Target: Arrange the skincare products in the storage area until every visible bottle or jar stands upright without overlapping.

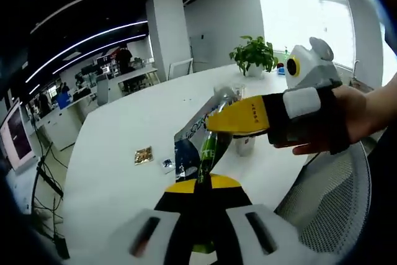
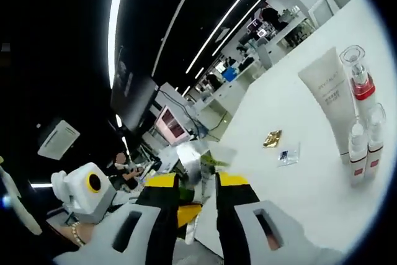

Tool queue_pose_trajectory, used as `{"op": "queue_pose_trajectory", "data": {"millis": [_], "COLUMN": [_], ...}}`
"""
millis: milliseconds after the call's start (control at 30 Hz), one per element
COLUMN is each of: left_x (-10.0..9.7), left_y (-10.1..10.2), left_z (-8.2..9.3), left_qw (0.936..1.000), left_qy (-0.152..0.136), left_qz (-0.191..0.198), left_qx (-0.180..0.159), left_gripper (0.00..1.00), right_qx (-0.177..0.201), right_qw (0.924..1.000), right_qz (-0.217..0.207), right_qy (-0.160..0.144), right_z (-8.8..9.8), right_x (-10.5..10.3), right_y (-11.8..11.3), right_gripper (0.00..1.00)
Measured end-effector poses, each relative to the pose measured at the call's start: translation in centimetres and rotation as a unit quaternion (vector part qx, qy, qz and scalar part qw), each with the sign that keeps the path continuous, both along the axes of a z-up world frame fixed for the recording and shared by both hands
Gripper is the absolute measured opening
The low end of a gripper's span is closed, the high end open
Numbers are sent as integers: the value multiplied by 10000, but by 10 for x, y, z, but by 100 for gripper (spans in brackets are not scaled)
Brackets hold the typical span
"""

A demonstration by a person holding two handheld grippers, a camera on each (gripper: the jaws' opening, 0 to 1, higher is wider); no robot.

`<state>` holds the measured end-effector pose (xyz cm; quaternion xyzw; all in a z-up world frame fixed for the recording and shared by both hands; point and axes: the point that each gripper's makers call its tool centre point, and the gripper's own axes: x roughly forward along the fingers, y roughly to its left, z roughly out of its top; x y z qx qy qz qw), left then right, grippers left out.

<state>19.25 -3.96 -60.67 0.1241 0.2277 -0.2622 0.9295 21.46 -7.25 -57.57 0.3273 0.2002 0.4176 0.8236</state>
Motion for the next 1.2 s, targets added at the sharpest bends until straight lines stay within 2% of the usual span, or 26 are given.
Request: {"op": "queue_pose_trajectory", "data": {"millis": [33, 67, 400, 567, 733, 867, 933, 1067, 1100, 1133, 1167, 1200], "left_x": [0, 1, -4, -5, -10, -11, -9, -3, -1, -1, 0, -1], "left_y": [0, 0, -11, -17, -21, -17, -13, 0, 2, 1, -2, -3], "left_z": [1, 1, -4, 0, 8, 17, 24, 35, 37, 39, 40, 40], "left_qw": [10000, 10000, 9994, 9986, 9973, 9949, 9926, 9908, 9880, 9867, 9827, 9812], "left_qy": [-13, -24, -33, -156, -191, -122, -131, -162, -70, -23, 75, 135], "left_qz": [6, 25, -343, -501, -657, -654, -581, -586, -557, -569, -601, -673], "left_qx": [-5, -14, -59, -82, -264, -753, -1059, -1208, -1437, -1522, -1750, -1805], "left_gripper": [1, 1, 8, 18, 27, 34, 42, 47, 49, 54, 58, 59], "right_qx": [263, 369, 353, 405, 539, 846, 974, 1057, 1068, 1123, 1216, 1286], "right_qw": [9996, 9992, 9992, 9990, 9983, 9960, 9948, 9939, 9937, 9929, 9915, 9907], "right_qz": [1, -10, 18, 37, 49, 109, 156, 305, 327, 378, 454, 455], "right_qy": [136, 166, 165, 186, 217, 279, 247, 128, 74, 52, 31, -27], "right_z": [4, 7, 4, 2, 7, 16, 22, 30, 32, 35, 38, 42], "right_x": [-2, -2, -4, -2, -4, -4, -4, -6, -5, -6, -8, -8], "right_y": [2, 2, -6, -14, -21, -30, -35, -44, -47, -48, -50, -53], "right_gripper": [15, 11, 5, 3, 2, 1, 1, 1, 1, 1, 1, 1]}}
